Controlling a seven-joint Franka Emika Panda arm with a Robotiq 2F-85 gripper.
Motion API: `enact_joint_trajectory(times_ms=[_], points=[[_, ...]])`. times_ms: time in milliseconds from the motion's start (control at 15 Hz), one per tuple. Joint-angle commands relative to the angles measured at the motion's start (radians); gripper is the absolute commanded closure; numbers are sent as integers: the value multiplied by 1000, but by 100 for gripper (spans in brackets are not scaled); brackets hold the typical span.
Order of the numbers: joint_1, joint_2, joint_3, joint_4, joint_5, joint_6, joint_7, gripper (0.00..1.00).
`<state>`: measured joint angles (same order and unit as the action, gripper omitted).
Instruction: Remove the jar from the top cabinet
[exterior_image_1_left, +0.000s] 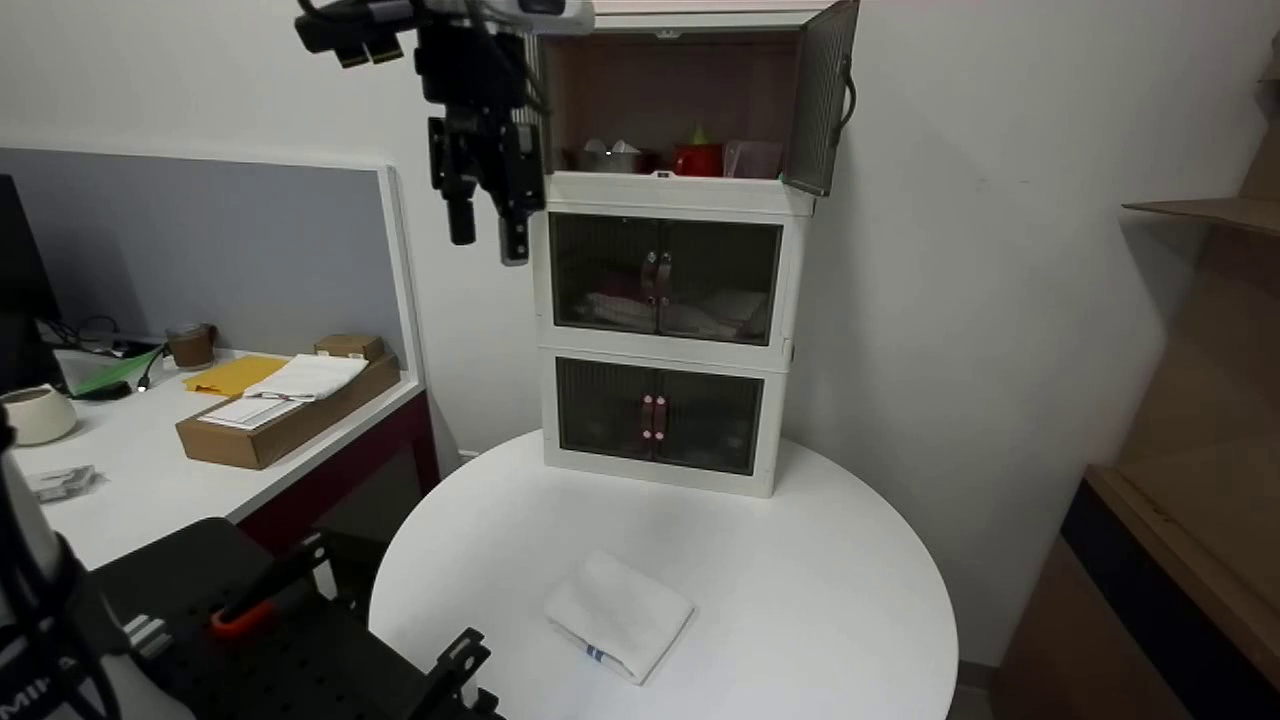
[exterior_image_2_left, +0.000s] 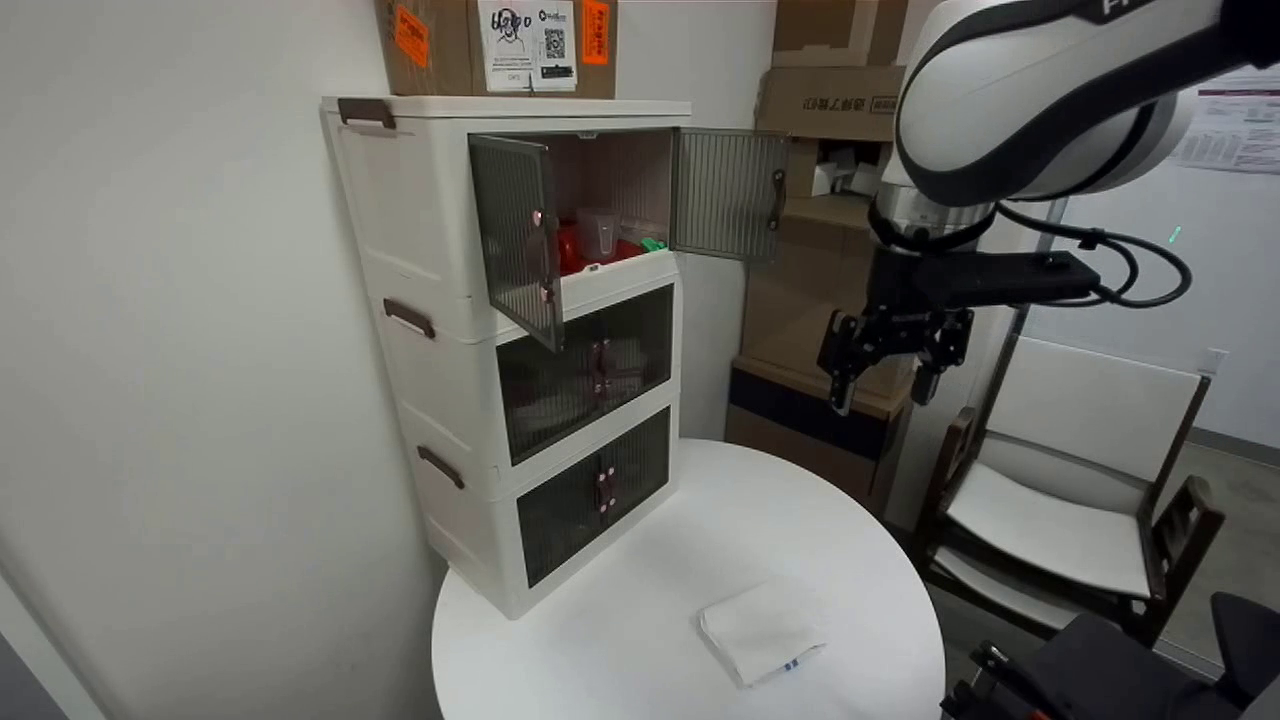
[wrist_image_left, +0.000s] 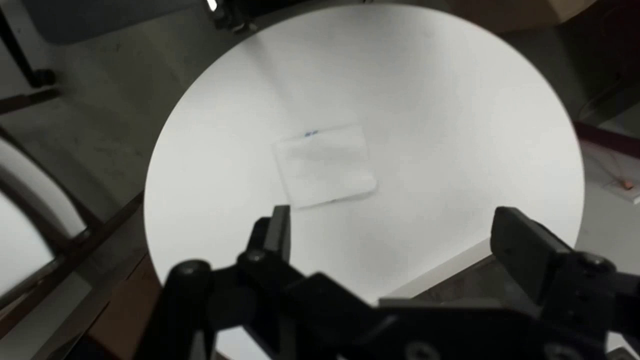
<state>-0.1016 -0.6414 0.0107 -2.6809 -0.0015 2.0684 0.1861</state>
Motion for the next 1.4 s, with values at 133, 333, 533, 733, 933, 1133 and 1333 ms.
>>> enact_joint_trajectory(times_ms=[133, 333, 533, 733, 933, 1133, 1333], points=[[-38, -3, -5, 25, -122, 98, -29, 0], [-47, -4, -4, 40, -155, 128, -36, 0], [-47, -4, -4, 41, -158, 128, -39, 0], [-46, -4, -4, 41, -158, 128, -40, 0], [-46, -4, -4, 41, -158, 128, -42, 0], [-44, 24, 13, 48, -136, 176, 20, 0], [-64, 85, 39, 83, -153, 296, 99, 0]])
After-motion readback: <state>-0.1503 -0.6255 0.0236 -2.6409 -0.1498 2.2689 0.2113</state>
